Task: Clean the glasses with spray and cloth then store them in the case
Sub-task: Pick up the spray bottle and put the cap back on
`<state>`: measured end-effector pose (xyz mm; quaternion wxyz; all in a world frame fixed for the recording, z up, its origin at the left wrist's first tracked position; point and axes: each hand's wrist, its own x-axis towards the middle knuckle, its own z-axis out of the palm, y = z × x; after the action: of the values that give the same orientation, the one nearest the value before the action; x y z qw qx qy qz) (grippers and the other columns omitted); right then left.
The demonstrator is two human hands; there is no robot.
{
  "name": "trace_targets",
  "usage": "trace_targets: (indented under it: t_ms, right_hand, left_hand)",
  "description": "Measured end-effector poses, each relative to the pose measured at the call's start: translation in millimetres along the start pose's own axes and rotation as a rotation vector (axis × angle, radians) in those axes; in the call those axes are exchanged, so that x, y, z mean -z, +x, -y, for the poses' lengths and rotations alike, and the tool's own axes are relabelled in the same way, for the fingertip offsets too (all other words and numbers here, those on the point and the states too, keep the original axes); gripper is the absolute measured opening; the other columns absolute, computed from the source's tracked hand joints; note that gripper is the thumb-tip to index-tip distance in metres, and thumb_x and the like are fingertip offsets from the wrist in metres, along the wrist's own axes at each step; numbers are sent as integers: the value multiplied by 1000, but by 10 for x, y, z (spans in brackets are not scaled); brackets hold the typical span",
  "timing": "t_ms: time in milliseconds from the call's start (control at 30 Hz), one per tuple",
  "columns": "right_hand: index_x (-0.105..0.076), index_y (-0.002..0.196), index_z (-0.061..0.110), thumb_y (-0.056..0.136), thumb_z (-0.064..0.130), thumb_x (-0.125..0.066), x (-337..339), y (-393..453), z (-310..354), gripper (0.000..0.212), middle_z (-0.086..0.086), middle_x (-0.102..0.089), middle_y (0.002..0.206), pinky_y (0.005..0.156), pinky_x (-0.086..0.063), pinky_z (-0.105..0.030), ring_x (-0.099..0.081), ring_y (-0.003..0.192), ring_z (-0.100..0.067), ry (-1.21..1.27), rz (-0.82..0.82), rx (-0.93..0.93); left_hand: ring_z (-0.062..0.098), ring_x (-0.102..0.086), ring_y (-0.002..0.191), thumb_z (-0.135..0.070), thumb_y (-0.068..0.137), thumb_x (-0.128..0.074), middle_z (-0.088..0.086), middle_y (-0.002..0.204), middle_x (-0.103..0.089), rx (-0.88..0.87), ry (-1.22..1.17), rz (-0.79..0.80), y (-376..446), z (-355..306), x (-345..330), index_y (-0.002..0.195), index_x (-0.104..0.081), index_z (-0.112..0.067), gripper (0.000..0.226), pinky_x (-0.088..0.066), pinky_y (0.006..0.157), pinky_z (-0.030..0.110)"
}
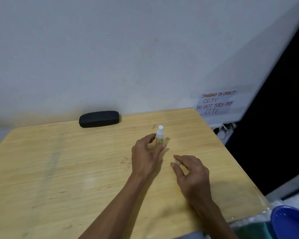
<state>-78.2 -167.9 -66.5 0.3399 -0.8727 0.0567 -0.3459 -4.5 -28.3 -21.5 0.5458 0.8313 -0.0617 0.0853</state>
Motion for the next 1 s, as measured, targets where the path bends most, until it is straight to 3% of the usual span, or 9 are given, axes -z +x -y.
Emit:
trace_targets:
  t_ms: [133, 233, 333, 433, 600, 833, 1000]
  right_hand:
    - [-77, 102, 15, 75, 4, -86, 41, 23, 36, 30, 6, -74, 90, 69, -60, -41, -69, 79, -19, 17, -5, 44]
    - [-77, 96, 20, 78, 20, -85, 151, 165, 192, 19, 10, -74, 84, 67, -56, -36, -67, 71, -5, 158, -16, -118]
    - [-78, 93, 25, 80, 27, -83, 237, 406, 393, 14, 6, -76, 81, 63, -47, -20, -60, 58, 3, 311, -21, -177]
    - [-80, 92, 24, 80, 23, -83, 238, 640, 567, 13, 16, -75, 84, 60, -46, -13, -62, 65, 3, 385, -18, -110]
    - [-80, 91, 25, 83, 23, -81, 108, 793, 621, 8, 21, -75, 92, 63, -48, -18, -70, 87, -9, 344, 46, -18]
    - [-80, 93, 22, 85, 22, -80, -8, 776, 573, 9, 18, -76, 96, 69, -45, -14, -68, 88, -6, 242, 87, 72]
    - [-80, 96, 22, 85, 22, -80, -27, 778, 525, 11, 17, -76, 93, 71, -45, -16, -67, 86, -5, 204, 131, 86]
  left_hand:
    - [-1, -59, 95, -38, 81, -73, -36, 86, -55, 10, -58, -86, -39, -78, -64, 107, -74, -32, 27, -50, 83, 31]
    - [-5, -59, 93, -41, 78, -72, -24, 90, -65, 25, -96, -113, -45, -77, -52, 103, -73, -35, 25, -52, 81, 30]
    - [-1, -65, 91, -42, 74, -71, -14, 91, -73, 35, -125, -130, -38, -29, -31, 97, -74, -35, 24, -55, 81, 36]
    - [2, -68, 87, -34, 76, -74, -15, 87, -75, 13, -120, -145, -68, -2, -1, 95, -74, -34, 19, -56, 79, 41]
    - [19, -67, 97, -43, 77, -72, -23, 90, -73, -19, -82, -152, -97, 106, 32, 98, -72, -40, 21, -54, 83, 43]
    - [27, -67, 97, -48, 79, -69, -24, 94, -74, -94, -82, -148, -70, 167, 51, 102, -74, -41, 24, -53, 85, 44]
    - [25, -67, 98, -44, 77, -71, -26, 90, -74, -35, -108, -146, -77, 150, 42, 98, -73, -44, 21, -55, 82, 44]
